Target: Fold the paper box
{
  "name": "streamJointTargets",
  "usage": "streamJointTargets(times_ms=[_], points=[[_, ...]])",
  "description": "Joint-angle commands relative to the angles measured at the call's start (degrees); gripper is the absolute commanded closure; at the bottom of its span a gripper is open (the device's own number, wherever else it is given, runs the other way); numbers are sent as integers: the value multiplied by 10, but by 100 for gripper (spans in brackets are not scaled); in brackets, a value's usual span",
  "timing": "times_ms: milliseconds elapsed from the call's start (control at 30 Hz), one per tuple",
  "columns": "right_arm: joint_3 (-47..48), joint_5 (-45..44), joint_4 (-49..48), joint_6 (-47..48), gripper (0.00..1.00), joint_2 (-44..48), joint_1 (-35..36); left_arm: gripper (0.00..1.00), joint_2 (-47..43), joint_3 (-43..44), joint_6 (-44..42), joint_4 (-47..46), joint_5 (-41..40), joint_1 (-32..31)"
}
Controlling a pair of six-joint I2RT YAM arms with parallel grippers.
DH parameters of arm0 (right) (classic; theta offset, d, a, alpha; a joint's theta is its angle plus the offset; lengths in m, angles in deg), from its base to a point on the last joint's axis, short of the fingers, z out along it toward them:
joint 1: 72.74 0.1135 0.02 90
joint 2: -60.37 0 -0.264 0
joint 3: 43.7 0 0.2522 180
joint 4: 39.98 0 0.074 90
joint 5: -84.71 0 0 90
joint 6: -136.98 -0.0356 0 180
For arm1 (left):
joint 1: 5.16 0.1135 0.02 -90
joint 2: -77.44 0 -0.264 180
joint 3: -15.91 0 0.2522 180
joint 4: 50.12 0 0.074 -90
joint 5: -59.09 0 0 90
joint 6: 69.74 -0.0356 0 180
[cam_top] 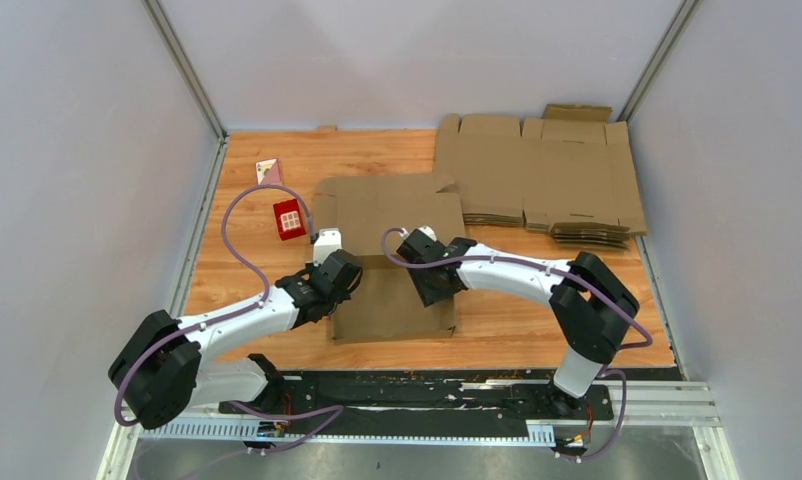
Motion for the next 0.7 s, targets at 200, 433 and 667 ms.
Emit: streamJointTargets(times_ms=[200, 433, 667], points=[[77, -238, 168, -55, 63, -87, 39, 100, 1, 11, 3, 8, -40, 2], [65, -235, 123, -59, 85, -117, 37, 100, 1, 11, 4, 8, -39, 1], [95, -305, 165, -73, 99, -121, 49, 100, 1, 12, 4, 9, -40, 2]])
